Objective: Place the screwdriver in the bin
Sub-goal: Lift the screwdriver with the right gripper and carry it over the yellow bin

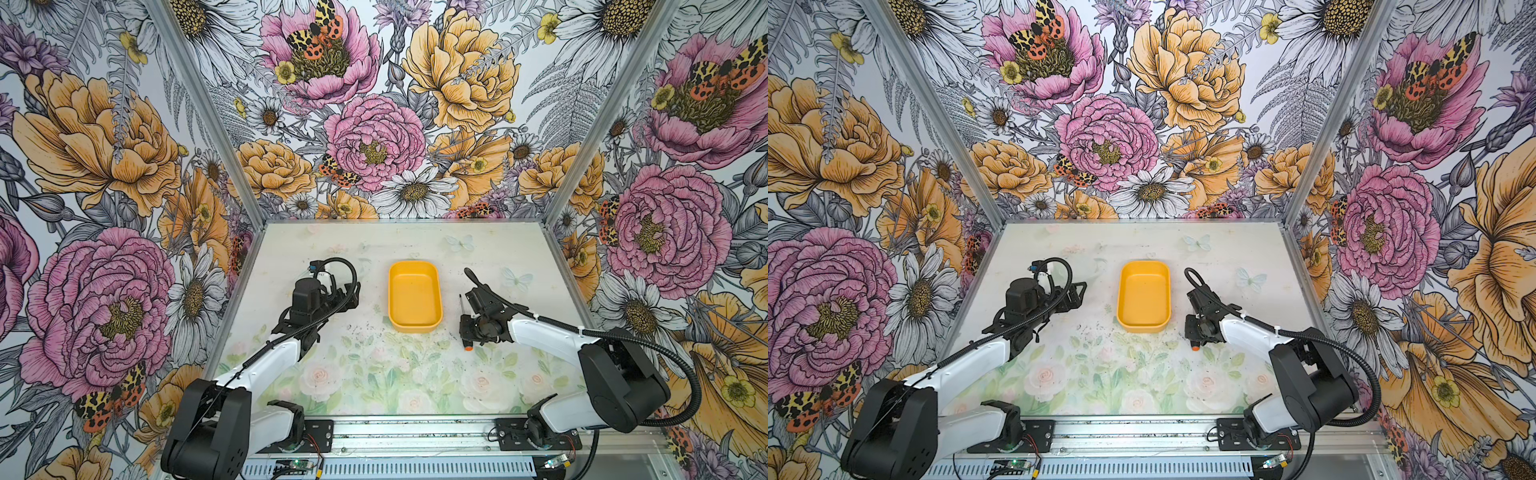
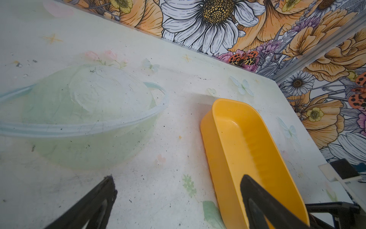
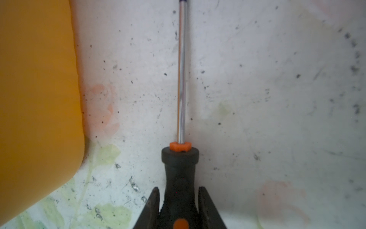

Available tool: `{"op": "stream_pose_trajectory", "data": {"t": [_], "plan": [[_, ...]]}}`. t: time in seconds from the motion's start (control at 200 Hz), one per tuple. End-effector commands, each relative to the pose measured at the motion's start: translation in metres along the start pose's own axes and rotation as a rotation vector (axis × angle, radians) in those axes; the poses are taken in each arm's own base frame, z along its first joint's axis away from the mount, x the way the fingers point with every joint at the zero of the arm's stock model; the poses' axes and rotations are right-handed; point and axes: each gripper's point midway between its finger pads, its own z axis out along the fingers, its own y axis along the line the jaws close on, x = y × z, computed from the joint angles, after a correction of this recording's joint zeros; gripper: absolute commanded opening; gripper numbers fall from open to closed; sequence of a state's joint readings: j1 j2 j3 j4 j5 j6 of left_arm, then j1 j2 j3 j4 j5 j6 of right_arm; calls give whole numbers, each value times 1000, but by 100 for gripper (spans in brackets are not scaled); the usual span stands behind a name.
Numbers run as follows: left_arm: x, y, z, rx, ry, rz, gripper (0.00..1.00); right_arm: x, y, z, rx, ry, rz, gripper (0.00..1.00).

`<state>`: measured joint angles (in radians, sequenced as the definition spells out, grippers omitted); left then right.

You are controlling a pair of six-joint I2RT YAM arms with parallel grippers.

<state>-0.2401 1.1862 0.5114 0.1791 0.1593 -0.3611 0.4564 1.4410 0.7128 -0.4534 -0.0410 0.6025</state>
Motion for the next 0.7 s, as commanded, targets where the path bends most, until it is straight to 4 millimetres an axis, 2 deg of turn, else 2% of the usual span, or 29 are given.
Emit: {"op": "stream_pose_trajectory", "data": {"t": [0.0, 0.18, 0.28, 0.395, 0.536, 0.616, 0.691], "plan": [[0, -7, -1, 25, 6, 6, 99, -33, 18, -37, -62, -99, -43, 0], [2, -6, 3, 21, 17, -1, 99, -80, 35, -90, -78, -256, -66, 0], [3, -6, 5, 18, 22, 5, 99, -118, 42, -117, -51, -377, -8, 0], [0, -7, 6, 15, 14, 8, 99, -159, 57, -137, -55, -491, 71, 0], [-5, -8, 3, 11, -4, 8, 99, -196, 89, -147, -98, -532, 69, 0], [-6, -8, 2, 7, -6, 8, 99, -204, 107, -146, -117, -534, 52, 0], [-5, -7, 2, 2, 0, 9, 99, -205, 115, -141, -79, -544, 58, 0]]}}
